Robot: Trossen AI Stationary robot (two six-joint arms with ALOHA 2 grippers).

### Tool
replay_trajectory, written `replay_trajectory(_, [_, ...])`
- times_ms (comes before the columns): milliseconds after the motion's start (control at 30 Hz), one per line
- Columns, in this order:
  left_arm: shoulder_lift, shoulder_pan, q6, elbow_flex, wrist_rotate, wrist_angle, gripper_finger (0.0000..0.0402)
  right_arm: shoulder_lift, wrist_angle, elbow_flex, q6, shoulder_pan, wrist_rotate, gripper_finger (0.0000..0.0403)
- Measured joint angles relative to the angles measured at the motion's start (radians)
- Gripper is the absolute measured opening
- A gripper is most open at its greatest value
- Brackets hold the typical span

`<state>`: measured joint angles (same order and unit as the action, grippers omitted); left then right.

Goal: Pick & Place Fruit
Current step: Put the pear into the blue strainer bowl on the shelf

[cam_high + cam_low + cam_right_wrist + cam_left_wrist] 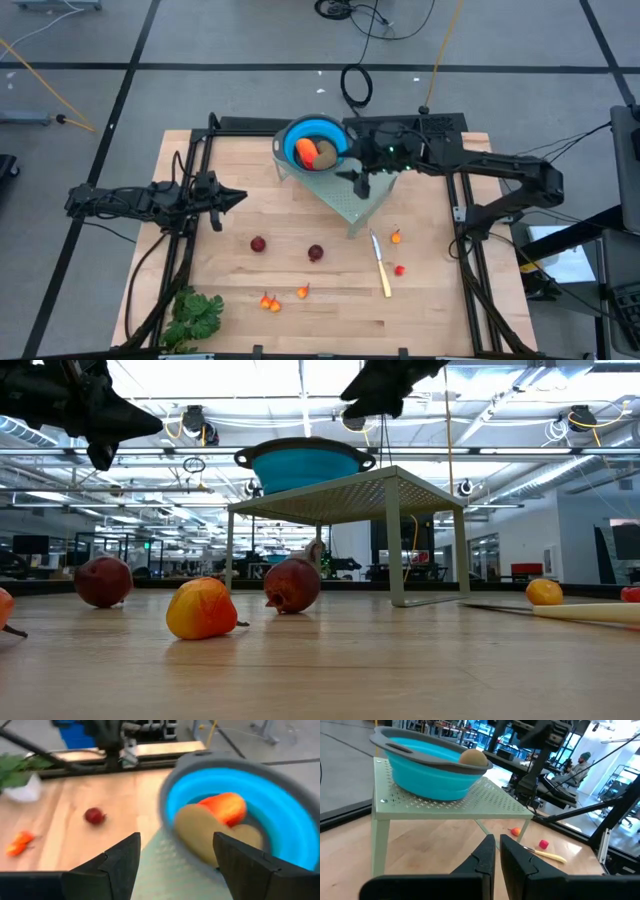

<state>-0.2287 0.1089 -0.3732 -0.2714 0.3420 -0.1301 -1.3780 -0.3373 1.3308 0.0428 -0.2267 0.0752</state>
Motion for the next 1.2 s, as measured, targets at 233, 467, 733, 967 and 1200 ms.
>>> replay_trajectory(233, [0.000, 0.000, -0.002, 0.000, 0.000, -0.001, 0.0026, 0.054, -0.096, 0.000, -0.049, 0.087, 0.000, 0.0180])
replay_trajectory(467, [0.000, 0.000, -0.002, 0.000, 0.000, -0.002, 0.0026, 0.096, -0.175, 0.000, -0.099, 0.171, 0.000, 0.0105])
replay_trajectory(733, [0.000, 0.000, -0.026, 0.000, 0.000, -0.001, 0.0026, 0.112, -0.249, 0.000, -0.117, 0.287, -0.080, 0.0025])
replay_trajectory(967, [0.000, 0.000, -0.031, 0.000, 0.000, -0.001, 0.0026, 0.113, -0.282, 0.000, -0.168, 0.373, -0.104, 0.0006])
replay_trajectory(1200, [0.000, 0.000, -0.031, 0.000, 0.000, -0.001, 0.0026, 0.113, -0.370, 0.000, -0.298, 0.455, -0.211, 0.0001])
